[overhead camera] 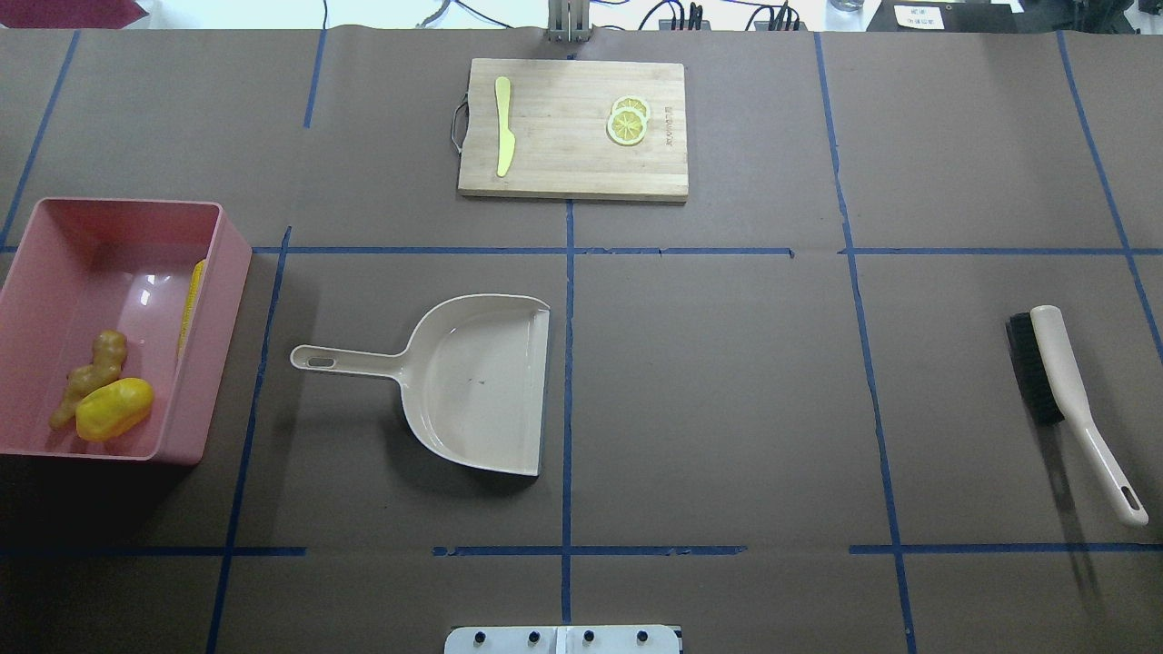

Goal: Sweep and dump trash into bin

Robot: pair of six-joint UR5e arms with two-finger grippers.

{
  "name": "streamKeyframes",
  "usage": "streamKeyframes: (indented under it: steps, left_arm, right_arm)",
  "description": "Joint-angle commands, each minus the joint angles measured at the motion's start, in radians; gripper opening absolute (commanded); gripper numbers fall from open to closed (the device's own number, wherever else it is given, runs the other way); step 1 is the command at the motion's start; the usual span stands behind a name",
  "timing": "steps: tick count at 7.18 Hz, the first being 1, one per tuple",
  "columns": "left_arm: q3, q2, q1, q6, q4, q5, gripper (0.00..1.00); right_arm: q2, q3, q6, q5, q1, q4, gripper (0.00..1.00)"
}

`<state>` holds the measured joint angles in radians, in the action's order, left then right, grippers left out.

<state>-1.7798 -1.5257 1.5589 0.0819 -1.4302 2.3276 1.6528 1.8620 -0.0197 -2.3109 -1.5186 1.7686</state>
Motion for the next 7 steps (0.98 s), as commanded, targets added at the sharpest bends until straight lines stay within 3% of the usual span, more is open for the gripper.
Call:
streamKeyframes:
  steps: [1,7]
  left_arm:
    - [-0.009,0.022,0.000,0.004,0.000,-0.008,1.00]
    - [0.010,0.022,-0.002,0.009,-0.001,0.001,1.00]
  right_arm:
    - [-0.001,-0.006,0.004,0.002,0.009,0.000,1.00]
    - [-0.005,-0.017,0.001,-0.002,0.026,-0.003,1.00]
